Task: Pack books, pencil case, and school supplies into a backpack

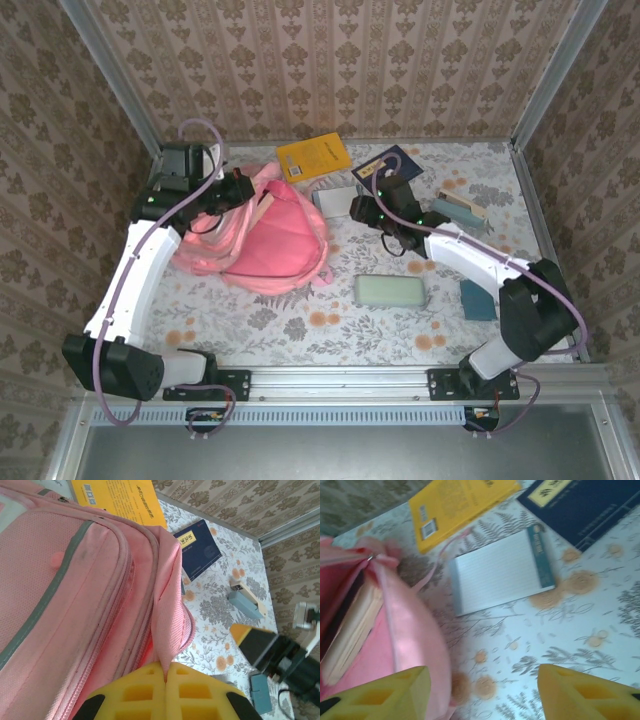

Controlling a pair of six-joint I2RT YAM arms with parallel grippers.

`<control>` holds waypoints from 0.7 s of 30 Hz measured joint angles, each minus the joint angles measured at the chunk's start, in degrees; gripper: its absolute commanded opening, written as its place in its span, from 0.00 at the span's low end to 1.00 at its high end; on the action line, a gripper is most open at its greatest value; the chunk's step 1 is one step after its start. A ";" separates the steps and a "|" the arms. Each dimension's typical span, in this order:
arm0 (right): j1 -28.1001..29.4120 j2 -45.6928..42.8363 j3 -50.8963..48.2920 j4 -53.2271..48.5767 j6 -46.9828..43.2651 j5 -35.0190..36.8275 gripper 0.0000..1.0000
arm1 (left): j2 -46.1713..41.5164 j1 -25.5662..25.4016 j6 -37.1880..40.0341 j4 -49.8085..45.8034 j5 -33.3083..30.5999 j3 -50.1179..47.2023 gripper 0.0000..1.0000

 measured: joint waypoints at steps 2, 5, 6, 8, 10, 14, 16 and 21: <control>-1.77 2.93 2.82 -1.49 -2.14 -0.20 0.52 | -0.61 0.00 1.53 -1.53 -1.31 0.00 0.00; -3.58 7.48 6.67 -2.75 -4.61 -0.42 0.40 | -2.12 0.00 3.76 -3.61 -3.41 -0.57 0.00; -4.22 9.38 8.31 -3.30 -5.07 -0.61 0.37 | -2.84 0.00 4.46 -4.28 -4.04 -1.14 0.00; -5.75 13.20 11.63 -4.13 -5.79 -1.09 0.29 | -4.09 0.00 5.62 -5.35 -4.96 -2.45 0.00; -7.80 17.68 15.89 -5.11 -6.38 -1.90 0.23 | -4.94 0.00 6.58 -6.62 -6.16 -3.74 0.00; -10.80 26.36 25.49 -7.13 -6.36 -2.62 0.22 | -5.20 0.00 7.69 -7.91 -8.22 -5.27 0.00; -11.91 30.51 30.49 -8.50 -6.34 -2.60 0.22 | -5.20 0.00 7.76 -7.89 -8.70 -6.01 0.00; -13.57 39.71 42.45 -12.33 -6.32 -3.26 0.19 | -5.14 -0.24 7.19 -6.91 -8.55 -7.28 0.00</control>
